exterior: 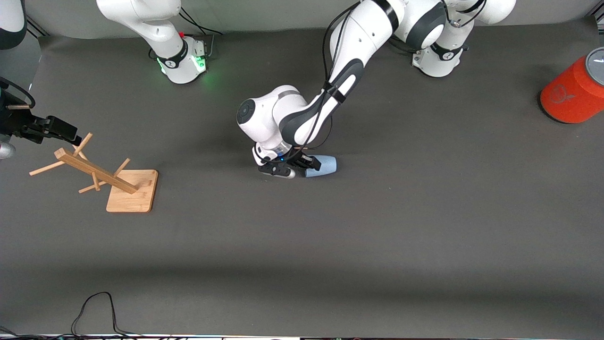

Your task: Rotate and upright cup with both arms

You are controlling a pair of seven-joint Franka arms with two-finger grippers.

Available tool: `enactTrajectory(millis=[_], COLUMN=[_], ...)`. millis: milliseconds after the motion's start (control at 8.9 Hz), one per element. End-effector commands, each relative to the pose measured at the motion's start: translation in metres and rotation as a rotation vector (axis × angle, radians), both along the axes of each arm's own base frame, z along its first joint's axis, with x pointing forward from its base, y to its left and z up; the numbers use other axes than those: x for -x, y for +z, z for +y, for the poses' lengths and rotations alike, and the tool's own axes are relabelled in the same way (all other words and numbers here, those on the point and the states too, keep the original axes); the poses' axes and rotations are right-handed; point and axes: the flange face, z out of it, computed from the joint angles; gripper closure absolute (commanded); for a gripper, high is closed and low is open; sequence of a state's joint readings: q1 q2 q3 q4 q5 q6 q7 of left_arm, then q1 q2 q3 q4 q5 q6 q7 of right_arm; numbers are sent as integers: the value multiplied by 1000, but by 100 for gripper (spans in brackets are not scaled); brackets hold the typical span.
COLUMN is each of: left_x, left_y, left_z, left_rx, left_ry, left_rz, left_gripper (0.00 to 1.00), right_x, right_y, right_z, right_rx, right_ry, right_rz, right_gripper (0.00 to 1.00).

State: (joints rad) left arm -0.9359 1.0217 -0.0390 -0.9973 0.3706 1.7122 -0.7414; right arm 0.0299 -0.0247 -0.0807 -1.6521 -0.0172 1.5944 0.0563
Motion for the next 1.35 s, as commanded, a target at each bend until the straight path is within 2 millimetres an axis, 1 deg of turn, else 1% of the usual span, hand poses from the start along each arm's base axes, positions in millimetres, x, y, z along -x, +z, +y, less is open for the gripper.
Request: enactTrajectory(millis=[0, 112, 225, 337, 450, 562, 674, 1012, 1124, 1236], left_x=[-2, -3, -5, -6, -12, -21, -26, -50, -63, -75], left_y=[21, 26, 30, 40, 53, 66, 73, 90, 104, 112], left_z=[1, 2, 3, 3, 6, 13, 16, 36, 47, 58], left_rx=[-27, -25, -20, -8, 10, 38, 57, 147, 199, 243], left_ry=[-20, -18, -15, -15, -4, 19, 33, 120, 163, 201], left_rz=[-3, -5, -5, -8, -4, 4, 14, 73, 91, 118], left_gripper=[100, 100, 100, 100, 100, 100, 100, 100, 100, 100], right_x=[-2, -3, -4, -4, -4, -4, -4, -4, -4, -5], right_y=[-2, -2, 2, 2, 2, 2, 3, 3, 3, 3], right_z=[2, 3, 3, 4, 3, 3, 3, 3, 3, 3], right_rx=[-2, -4, -8, -8, -7, -7, -7, -7, -7, -7], right_ry=[7, 7, 5, 7, 6, 9, 9, 9, 9, 9], right_rz=[-5, -6, -15, -15, -15, -15, -18, -20, -20, -21], right_gripper=[0, 0, 0, 0, 0, 0, 0, 0, 0, 0])
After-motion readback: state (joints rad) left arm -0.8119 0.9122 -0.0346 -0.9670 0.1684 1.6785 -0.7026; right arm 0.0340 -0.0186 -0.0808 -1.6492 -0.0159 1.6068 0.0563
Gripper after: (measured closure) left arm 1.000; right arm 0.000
